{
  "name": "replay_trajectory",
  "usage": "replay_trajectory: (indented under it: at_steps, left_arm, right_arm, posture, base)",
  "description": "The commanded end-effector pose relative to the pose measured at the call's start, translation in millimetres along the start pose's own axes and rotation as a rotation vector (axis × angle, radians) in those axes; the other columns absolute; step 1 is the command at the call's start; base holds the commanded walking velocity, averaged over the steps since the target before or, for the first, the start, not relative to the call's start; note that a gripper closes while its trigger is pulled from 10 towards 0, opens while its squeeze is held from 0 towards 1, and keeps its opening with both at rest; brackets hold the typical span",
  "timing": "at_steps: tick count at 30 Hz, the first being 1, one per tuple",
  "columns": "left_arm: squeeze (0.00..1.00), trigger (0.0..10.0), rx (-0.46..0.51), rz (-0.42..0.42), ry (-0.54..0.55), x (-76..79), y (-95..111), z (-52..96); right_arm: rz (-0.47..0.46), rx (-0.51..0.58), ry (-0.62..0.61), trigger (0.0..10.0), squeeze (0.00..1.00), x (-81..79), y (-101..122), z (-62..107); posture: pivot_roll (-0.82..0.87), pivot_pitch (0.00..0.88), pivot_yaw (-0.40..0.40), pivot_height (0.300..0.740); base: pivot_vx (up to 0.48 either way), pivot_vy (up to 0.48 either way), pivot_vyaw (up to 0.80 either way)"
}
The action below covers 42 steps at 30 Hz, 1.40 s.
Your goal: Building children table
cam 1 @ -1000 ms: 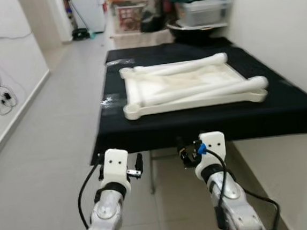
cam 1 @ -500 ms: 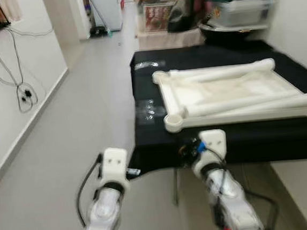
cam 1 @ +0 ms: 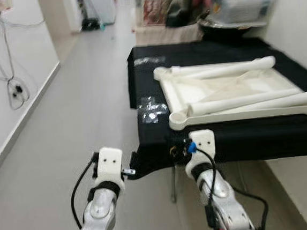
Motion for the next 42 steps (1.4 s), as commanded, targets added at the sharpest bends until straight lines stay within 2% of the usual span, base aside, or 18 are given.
replay_trajectory:
  at_steps: [1,12,18,28,29,30,33,34,35,36,37,38,39,42]
  left_arm:
    - [0.00,10.0,-0.014,-0.005,-0.012,3.3,-5,0.7]
    - [0.00,10.0,-0.021,0.003,-0.010,5.2,-7,3.0]
    - [0.00,10.0,-0.030,0.036,0.021,0.5,-9,4.1]
    - [0.00,10.0,-0.030,0.058,-0.001,1.5,-8,2.6]
    - [0.00,10.0,-0.009,0.056,-0.014,0.6,-3,1.7]
    - [0.00,10.0,0.037,0.046,-0.073,1.1,9,-1.7]
    - [0.00,10.0,0.037,0.046,-0.073,1.1,9,-1.7]
    - [0.00,10.0,0.084,0.019,-0.130,-1.8,22,-6.5]
    - [0.00,10.0,0.134,0.028,-0.178,-8.2,39,-13.2]
    - [0.00,10.0,0.134,0.028,-0.178,-8.2,39,-13.2]
    - [0.00,10.0,0.180,0.028,-0.225,-13.3,53,-18.2]
    - [0.00,10.0,0.180,0.028,-0.225,-13.3,53,-18.2]
    - [0.00,10.0,0.204,0.028,-0.272,-18.2,63,-24.0]
    - [0.00,10.0,0.216,0.047,-0.303,-22.5,70,-29.2]
  right_arm:
    - [0.009,-0.004,0.007,10.0,0.00,-0.3,-4,1.6]
    - [0.014,-0.026,0.050,10.0,0.00,-4.7,-9,3.3]
    - [0.010,-0.031,0.042,10.0,0.00,-2.6,-10,2.7]
    - [-0.002,-0.006,0.028,10.0,0.00,0.1,-4,2.0]
    - [-0.001,0.008,0.016,10.0,0.00,2.3,-1,1.8]
    - [-0.004,0.043,-0.001,10.0,0.00,6.1,8,0.2]
    - [-0.004,0.043,-0.001,10.0,0.00,6.1,8,0.2]
    - [0.003,0.085,-0.028,10.0,0.00,12.3,20,-2.5]
    - [0.012,0.135,-0.070,10.0,0.00,21.5,36,-6.3]
    - [0.012,0.135,-0.070,10.0,0.00,21.5,36,-6.3]
    - [0.020,0.188,-0.111,10.0,0.00,30.1,52,-8.9]
    - [0.020,0.188,-0.111,10.0,0.00,30.1,52,-8.9]
    - [0.026,0.235,-0.163,10.0,0.00,40.4,68,-11.7]
    - [0.020,0.268,-0.198,10.0,0.00,47.1,80,-14.0]
  posture:
    - [0.03,0.000,-0.048,0.740]
    - [0.03,0.000,-0.062,0.740]
    - [0.04,0.000,-0.068,0.740]
    - [0.04,0.000,-0.070,0.740]
    - [0.04,0.000,-0.071,0.740]
    - [0.05,0.000,-0.072,0.740]
    - [0.05,0.000,-0.072,0.740]
    - [0.05,0.000,-0.067,0.740]
    - [0.05,0.000,-0.065,0.740]
    - [0.05,0.000,-0.065,0.740]
    - [0.05,0.000,-0.065,0.740]
    - [0.05,0.000,-0.065,0.740]
    - [0.06,0.000,-0.065,0.740]
    - [0.06,0.000,-0.063,0.740]
  base:
    - [0.390,-0.277,0.00]
    - [0.366,-0.306,0.00]
    - [0.000,0.000,0.00]
    - [0.000,0.000,0.00]
    - [0.000,0.000,0.00]
    - [0.000,0.000,0.00]
    - [0.000,0.000,0.00]
    - [0.000,0.000,0.00]
    - [0.000,0.000,0.00]
    - [0.000,0.000,0.00]
    - [0.000,0.000,0.00]
    - [0.000,0.000,0.00]
    - [0.000,0.000,0.00]
    - [0.000,0.000,0.00]
Point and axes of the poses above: a point about 5 cm out from each wrist's last joint towards the gripper, its own z axis pointing back from the gripper into the wrist, its own y axis along the axis of the wrist's last joint, x = y × z, the point moved 4 cm from there along -z, pointing out of the wrist towards the gripper, and after that the axes turned 3 degrees about -z, right-handed, at the moved point
